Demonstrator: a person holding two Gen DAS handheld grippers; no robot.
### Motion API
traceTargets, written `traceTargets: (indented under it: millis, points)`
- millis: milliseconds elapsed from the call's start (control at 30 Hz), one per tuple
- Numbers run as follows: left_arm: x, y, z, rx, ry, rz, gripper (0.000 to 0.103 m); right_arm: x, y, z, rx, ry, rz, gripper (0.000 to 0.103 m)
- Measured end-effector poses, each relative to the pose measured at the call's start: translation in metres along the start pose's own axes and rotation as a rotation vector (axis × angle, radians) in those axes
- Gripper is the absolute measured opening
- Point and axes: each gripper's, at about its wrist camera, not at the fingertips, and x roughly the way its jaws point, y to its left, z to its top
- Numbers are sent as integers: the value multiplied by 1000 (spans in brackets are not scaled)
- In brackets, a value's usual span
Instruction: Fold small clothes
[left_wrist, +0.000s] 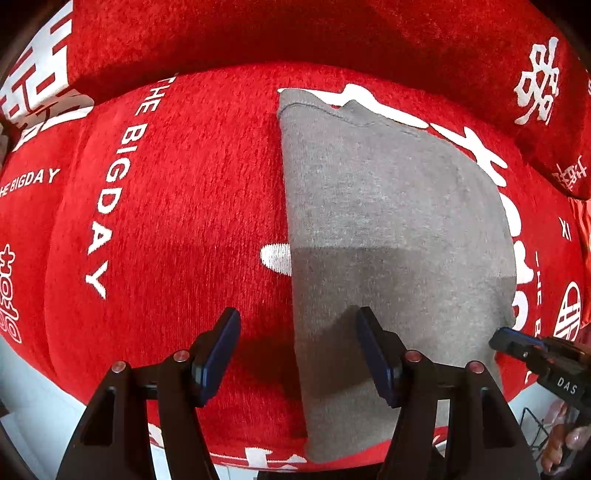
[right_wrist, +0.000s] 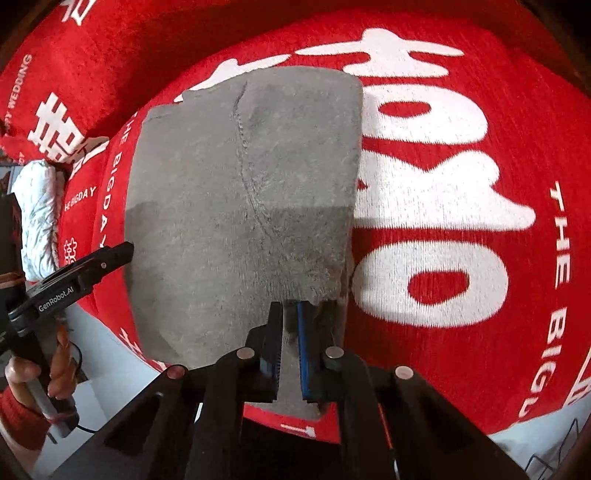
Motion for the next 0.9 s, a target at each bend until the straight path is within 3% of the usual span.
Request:
traceTargets:
  millis: [267, 300, 367, 400, 433, 467, 600, 733, 900]
  points:
    - [-10, -3, -1, 5, 21, 26, 66, -13, 2, 1, 63, 11, 6, 13]
    - [-13, -4, -2, 7, 25, 37, 66, -17, 3, 1, 66, 8, -2, 18]
    - [-17, -5, -3, 9, 42, 46, 68, -25, 5, 3, 73, -4, -19, 42]
    - [-19, -6, -3, 4, 51, 49, 86, -29, 6, 4, 76, -14, -30, 63]
    - [-22, -6, -4, -5, 50, 53, 96, -35, 8, 5, 76, -29, -44, 71]
    - [-27, -6, -5, -12, 36, 57, 102, -40, 10, 6, 73, -41, -54, 71]
    - [-45, -11, -6, -5, 14, 68, 102, -56, 21, 11, 40, -67, -146, 83]
    - [-58, -15, -8, -13, 13, 61, 102, -71, 34, 11, 9, -100, -223, 88]
    - [-78, -22, -9, 15, -12, 80, 102, -83, 45, 7, 3, -132, -276, 89]
